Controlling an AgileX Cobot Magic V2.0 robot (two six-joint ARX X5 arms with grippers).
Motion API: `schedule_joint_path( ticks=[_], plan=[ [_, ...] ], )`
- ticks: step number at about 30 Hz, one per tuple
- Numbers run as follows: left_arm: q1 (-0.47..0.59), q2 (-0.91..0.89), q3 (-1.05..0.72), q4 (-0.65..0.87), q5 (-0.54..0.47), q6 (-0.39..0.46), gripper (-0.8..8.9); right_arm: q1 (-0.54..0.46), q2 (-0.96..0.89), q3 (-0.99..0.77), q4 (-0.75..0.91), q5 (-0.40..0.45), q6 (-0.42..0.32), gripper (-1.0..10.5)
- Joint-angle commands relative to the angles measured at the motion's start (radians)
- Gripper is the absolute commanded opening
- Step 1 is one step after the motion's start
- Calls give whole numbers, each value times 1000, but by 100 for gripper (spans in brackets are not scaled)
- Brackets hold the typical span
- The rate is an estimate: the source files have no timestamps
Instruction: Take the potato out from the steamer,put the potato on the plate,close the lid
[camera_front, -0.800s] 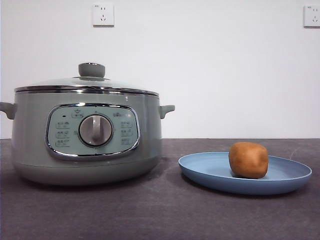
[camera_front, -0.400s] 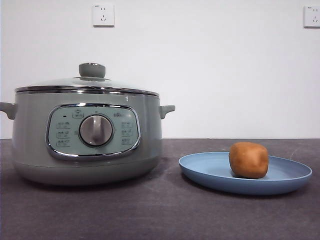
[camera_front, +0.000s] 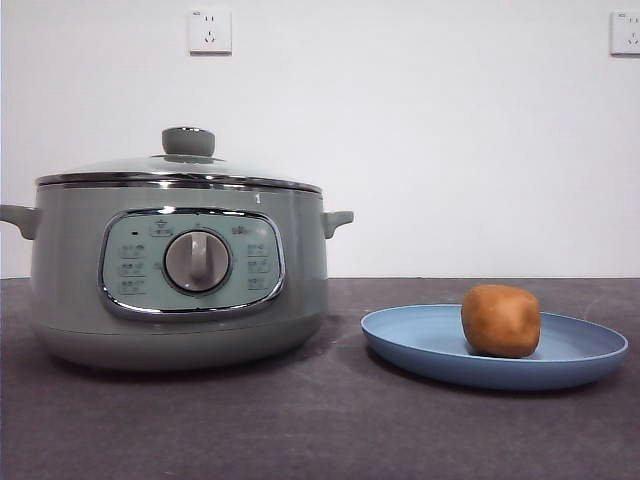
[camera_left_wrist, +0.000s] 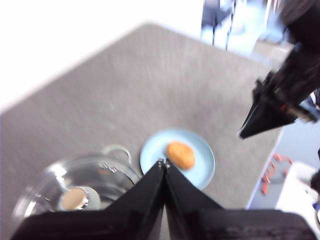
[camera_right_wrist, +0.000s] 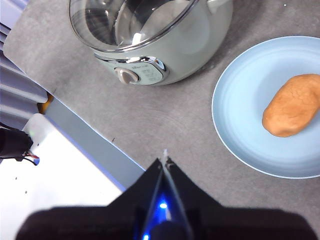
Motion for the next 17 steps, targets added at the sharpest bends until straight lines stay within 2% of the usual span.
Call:
schedule_joint_path(
  ticks=[1, 3, 7, 13, 17],
  plan=[
    [46, -87, -109, 37, 0, 8, -4, 2, 0, 1, 6, 2, -6, 1],
    [90, -171, -223, 102, 5, 7, -4, 2, 0, 1, 6, 2, -6, 1],
    [178, -370, -559, 328, 20, -43, -3, 2, 0, 1, 6, 2, -6, 1],
    [263, -640, -1059, 721, 16, -181, -3, 2, 0, 1, 6, 2, -6, 1],
    [291, -774, -1326, 933, -47, -267, -4, 2, 0, 1, 6, 2, -6, 1]
  ],
)
